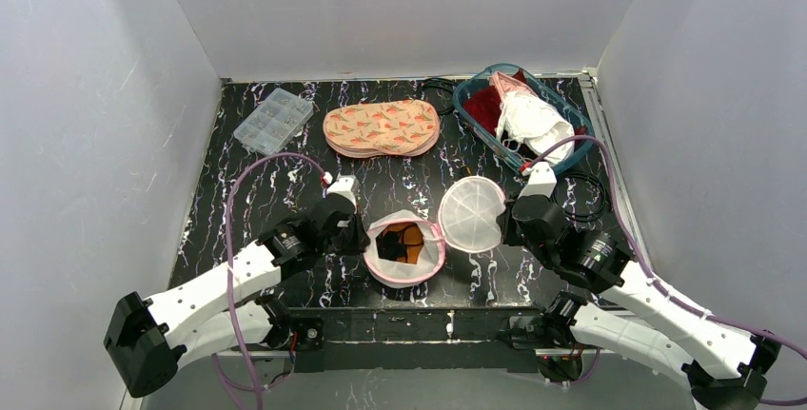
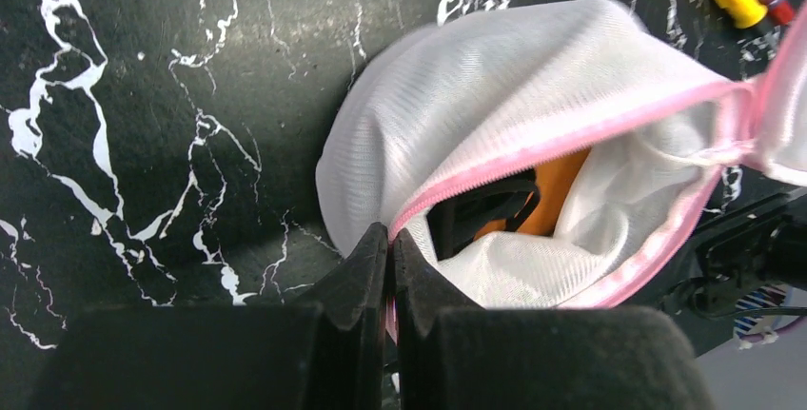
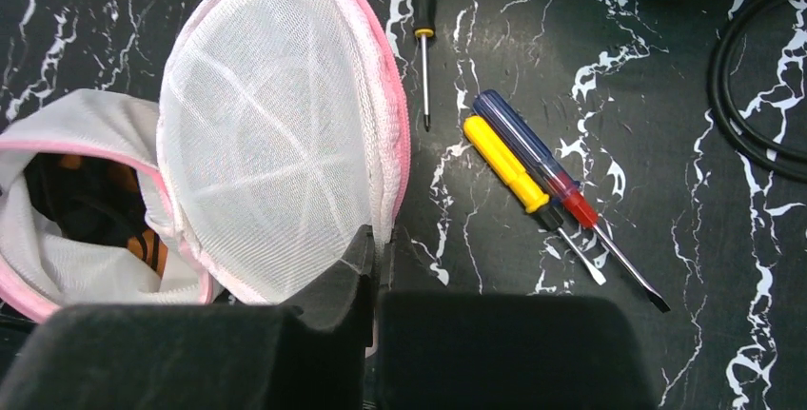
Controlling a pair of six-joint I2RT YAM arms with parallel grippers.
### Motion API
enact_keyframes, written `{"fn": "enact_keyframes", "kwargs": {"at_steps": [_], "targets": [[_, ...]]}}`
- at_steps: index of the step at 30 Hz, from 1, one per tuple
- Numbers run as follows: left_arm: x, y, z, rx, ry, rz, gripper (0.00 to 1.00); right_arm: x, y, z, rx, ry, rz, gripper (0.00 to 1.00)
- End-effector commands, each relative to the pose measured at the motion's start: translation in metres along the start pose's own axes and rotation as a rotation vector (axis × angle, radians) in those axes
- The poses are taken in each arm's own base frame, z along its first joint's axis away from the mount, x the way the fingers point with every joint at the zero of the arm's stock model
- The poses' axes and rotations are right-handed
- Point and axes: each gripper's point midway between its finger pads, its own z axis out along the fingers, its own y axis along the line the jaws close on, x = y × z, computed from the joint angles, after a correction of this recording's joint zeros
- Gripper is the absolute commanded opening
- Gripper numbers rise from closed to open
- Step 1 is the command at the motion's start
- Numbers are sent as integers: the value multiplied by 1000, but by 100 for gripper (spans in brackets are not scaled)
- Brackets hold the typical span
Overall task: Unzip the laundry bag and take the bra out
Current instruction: Adjust the laundry bag at the center of the board.
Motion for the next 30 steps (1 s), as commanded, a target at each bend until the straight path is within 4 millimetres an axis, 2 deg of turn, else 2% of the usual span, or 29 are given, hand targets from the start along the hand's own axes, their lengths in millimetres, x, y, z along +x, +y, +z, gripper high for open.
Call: {"fn": "enact_keyframes", "kwargs": {"at_steps": [1,6,11,13,17,22,25,28,30], "targets": [[-28,-15,-15,49,-88,5,0,-34,16,-8,-60,-97,73,1],[-16,-11,-8,48,-53,1,0,-28,9,-9,-53,-110,74,2],[5,-4,3,50,-10,-13,0,-10,-2,-10,-42,-92,91,12],[8,-4,5,58,-8,-17,0,-15,-1,-14,-58,-110,105,18],[8,-7,4,74,-2,-4,0,-19,-1,-18,-52,-105,103,39],[6,-8,1,83,-6,8,0,-42,-2,-32,-54,-154,97,66],[7,-8,0,87,-7,9,0,-66,4,-45,-71,-184,64,75],[8,-6,0,82,-3,9,0,-82,24,-52,-160,-191,37,78],[10,-5,-1,78,1,11,0,-89,52,-58,-296,-198,29,78]]}}
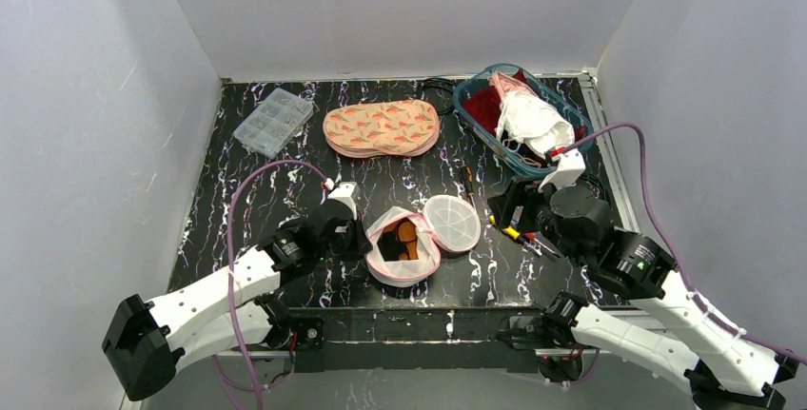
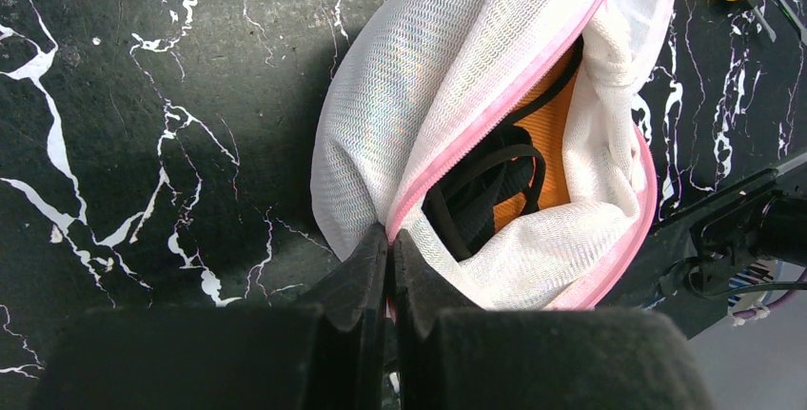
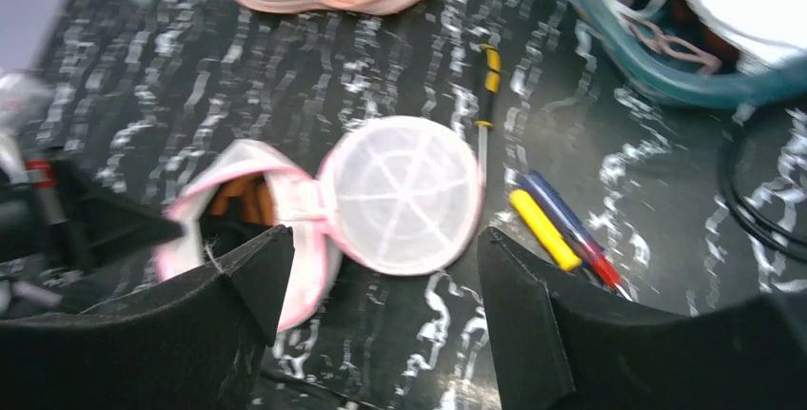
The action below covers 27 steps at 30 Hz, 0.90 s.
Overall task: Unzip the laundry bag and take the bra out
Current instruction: Adjust the laundry bag at the center of the board.
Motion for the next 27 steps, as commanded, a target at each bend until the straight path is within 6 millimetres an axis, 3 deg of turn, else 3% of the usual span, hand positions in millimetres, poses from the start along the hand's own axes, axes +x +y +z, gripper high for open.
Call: {"fn": "enact_keyframes", "kwargs": {"at_steps": [1,5,10,17,23,27], "targets": [[-1,0,-5,8,-6,10,0,-25,57,-7,-274,-30,-13,78],[1,3,-8,-1,0,11,0,-21,109,1,-504,-19,26,74],[3,6,-14,-8,3,12,0,7,144,28,-638,49,49,68],[6,10,-18,-21,11,13,0,69,159,72,-533,141,-88,60],[11,14,-15,-32,20,-7,0,96,148,98,-408,86,-198,56],[12,16,-15,-39,16,-14,0,138,147,105,-409,184,-259,54]]}}
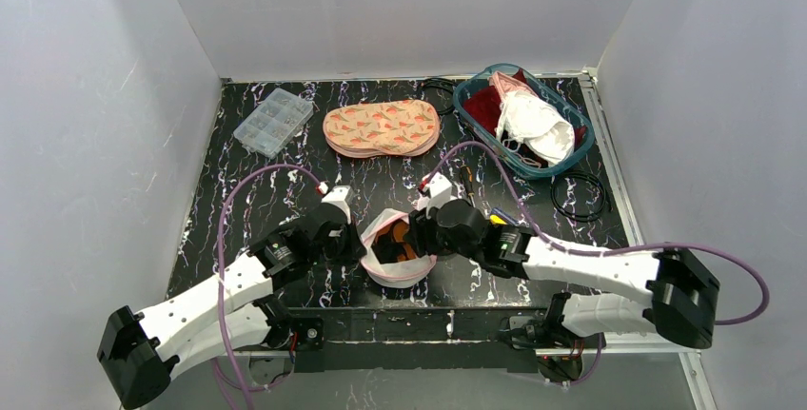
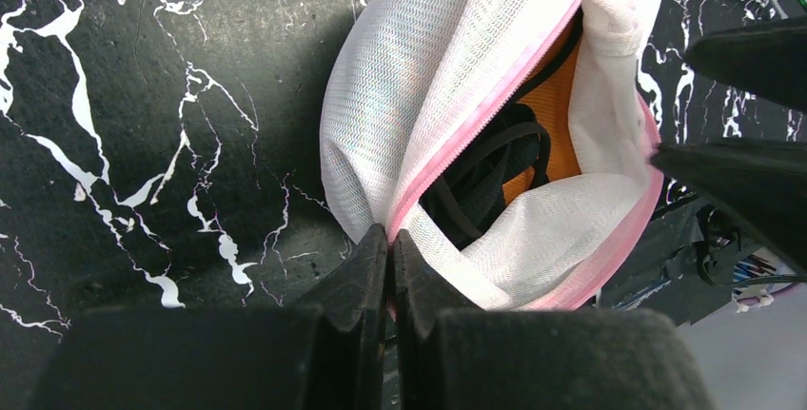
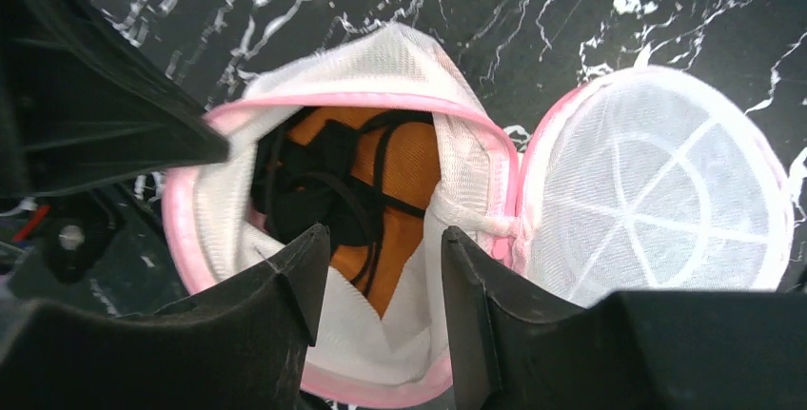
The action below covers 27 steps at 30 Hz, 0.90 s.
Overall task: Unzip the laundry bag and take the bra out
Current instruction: Adjust the laundry bag at the center of the board.
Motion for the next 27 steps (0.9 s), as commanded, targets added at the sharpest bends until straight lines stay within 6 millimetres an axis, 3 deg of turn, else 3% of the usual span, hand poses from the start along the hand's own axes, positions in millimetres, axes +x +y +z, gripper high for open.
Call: {"fn": "enact_keyframes", "kwargs": {"at_steps": [1,7,13,17,21,27], "targets": [[5,10,-1,-30,1,-6,0,17,-1,15,23,-1,-53,53],[2,14,0,-52,-17,-2,0,68,5,13,16,87,-77,46],[0,22,3,-97,-30,8,0,102,-1,4,34,133,-77,44],[-4,26,5,-126,-44,14,0,110,1,-3,33,134,-64,44],[-1,37,10,-192,-24,34,0,107,4,-9,27,118,-58,44],[-3,44,9,-252,-11,48,0,106,27,-10,-42,107,-37,45]]}}
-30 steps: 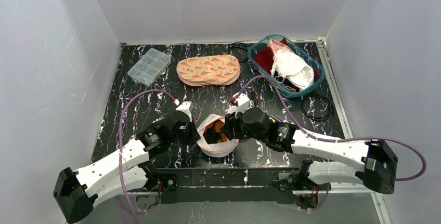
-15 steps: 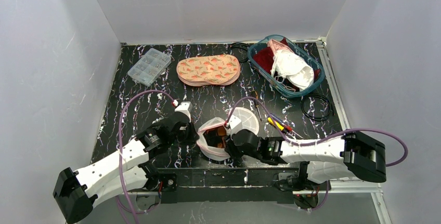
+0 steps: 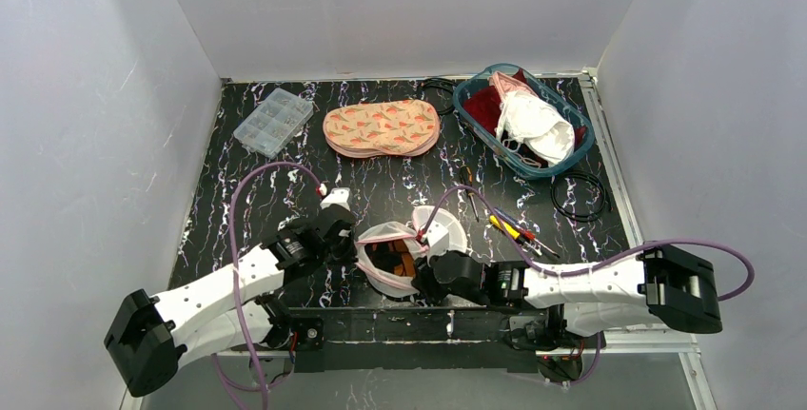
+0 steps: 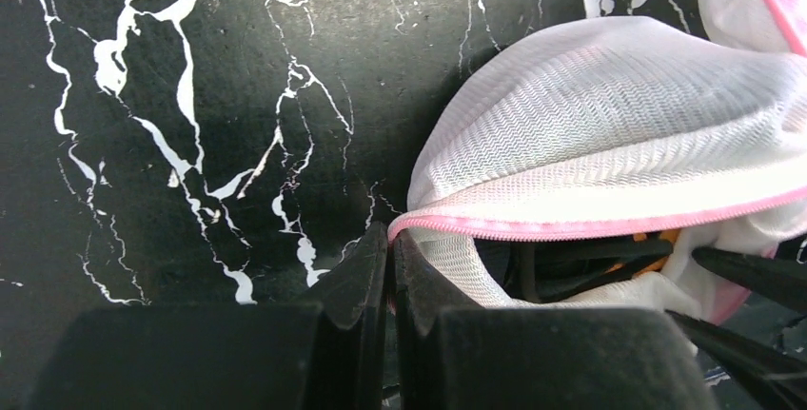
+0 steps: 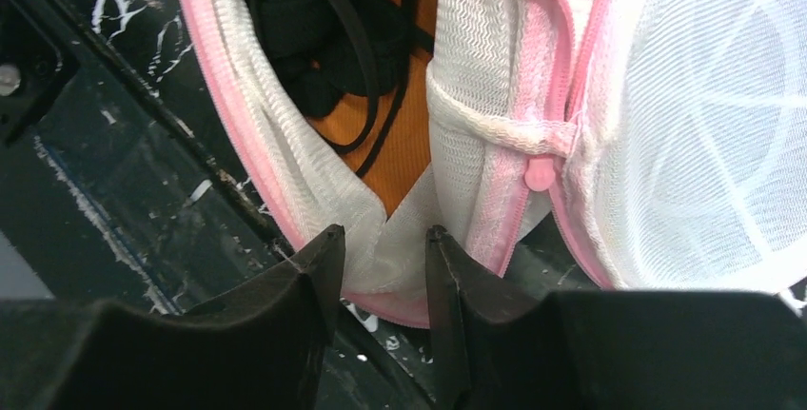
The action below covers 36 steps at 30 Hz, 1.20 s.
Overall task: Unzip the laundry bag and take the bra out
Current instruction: Adjust the laundry bag at the center of the board.
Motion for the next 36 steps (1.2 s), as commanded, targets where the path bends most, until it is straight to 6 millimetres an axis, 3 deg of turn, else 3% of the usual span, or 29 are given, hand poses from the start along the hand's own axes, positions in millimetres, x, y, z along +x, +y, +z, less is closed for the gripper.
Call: {"fn": "enact_keyframes", "kwargs": {"at_steps": [1,9,14,17,21,23,28,32,36], "targets": [[-11,8,-5,-54,-27,22,0,-3,18,1,-48,-27,31,46],[-37,-18,-4,5,-57,74,0,5,56,21,-96,-7,35,50],[-39,-22,-5,5,-31,88,0,-16,50,12,-20,-61,27,57],[-35,-19,-13,16,-32,71,14,-32,44,-2,1,-98,30,64],[-27,-16,-26,50,-33,31,45,-48,34,-21,34,-130,32,68],[-24,-17,-35,77,-29,1,52,-53,29,-28,46,-150,38,68],[-6,-29,-44,173,17,-143,58,-56,26,-28,59,-178,53,67],[1,-46,-40,271,38,-246,58,-58,32,-17,56,-190,65,65],[5,-45,-32,253,49,-272,57,-68,23,-21,117,-224,96,65]]}}
